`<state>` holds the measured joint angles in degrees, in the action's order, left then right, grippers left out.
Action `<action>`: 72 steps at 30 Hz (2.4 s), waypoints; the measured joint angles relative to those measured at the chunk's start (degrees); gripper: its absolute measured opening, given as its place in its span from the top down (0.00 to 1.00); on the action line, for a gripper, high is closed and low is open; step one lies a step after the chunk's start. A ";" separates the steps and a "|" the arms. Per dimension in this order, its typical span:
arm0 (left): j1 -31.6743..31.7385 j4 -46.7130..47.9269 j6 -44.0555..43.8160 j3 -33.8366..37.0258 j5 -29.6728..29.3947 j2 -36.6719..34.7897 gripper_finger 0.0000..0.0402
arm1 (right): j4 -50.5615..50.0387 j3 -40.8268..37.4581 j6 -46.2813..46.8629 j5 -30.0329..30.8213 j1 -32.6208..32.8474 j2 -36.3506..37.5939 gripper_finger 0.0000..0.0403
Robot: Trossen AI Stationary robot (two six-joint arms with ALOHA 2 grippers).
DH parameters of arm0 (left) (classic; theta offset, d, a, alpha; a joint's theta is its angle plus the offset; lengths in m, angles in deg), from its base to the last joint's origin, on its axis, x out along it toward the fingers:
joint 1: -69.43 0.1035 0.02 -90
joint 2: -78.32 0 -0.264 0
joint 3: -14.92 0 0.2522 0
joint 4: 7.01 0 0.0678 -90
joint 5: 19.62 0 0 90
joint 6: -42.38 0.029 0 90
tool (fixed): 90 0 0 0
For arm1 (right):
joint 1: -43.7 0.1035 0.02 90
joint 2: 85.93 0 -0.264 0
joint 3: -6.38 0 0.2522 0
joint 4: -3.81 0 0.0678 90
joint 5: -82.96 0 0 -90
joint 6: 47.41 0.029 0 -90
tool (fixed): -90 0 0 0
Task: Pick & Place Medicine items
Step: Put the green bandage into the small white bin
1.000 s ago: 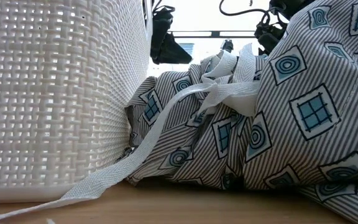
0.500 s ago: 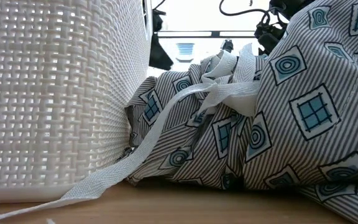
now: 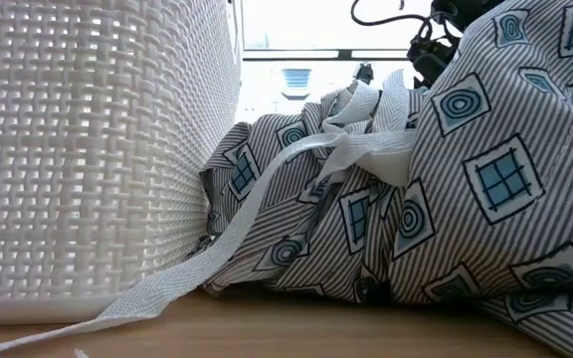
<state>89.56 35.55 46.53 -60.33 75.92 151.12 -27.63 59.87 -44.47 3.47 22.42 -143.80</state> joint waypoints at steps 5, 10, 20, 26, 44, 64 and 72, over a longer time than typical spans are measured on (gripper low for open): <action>0.49 5.41 -1.19 0.00 -0.26 -4.99 0.56 | -0.03 0.00 0.00 -0.01 0.00 0.00 0.55; 0.58 6.88 -1.03 1.55 -1.91 -7.82 0.56 | -0.03 0.00 0.00 -0.01 0.00 0.00 0.56; 0.90 5.38 0.07 5.97 -4.69 -9.71 0.56 | -0.03 0.00 -0.02 -0.01 0.00 0.00 0.55; 0.90 1.62 0.06 8.31 -4.69 -9.71 0.56 | -0.03 0.00 -0.02 -0.01 0.00 0.00 0.56; 1.71 25.90 -39.21 -1.41 -8.95 -9.66 0.57 | -0.01 0.00 -0.01 -0.01 0.00 0.00 0.56; 2.36 42.14 -80.68 -3.89 -5.82 -8.71 0.60 | -0.01 0.00 0.00 -0.01 0.00 0.00 0.55; 3.76 44.24 -80.65 -3.85 -4.69 -4.31 0.60 | -0.01 0.00 0.00 -0.03 0.00 0.00 0.56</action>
<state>93.32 79.79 -34.11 -64.18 71.23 146.81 -27.64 59.87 -44.47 3.44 22.42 -143.80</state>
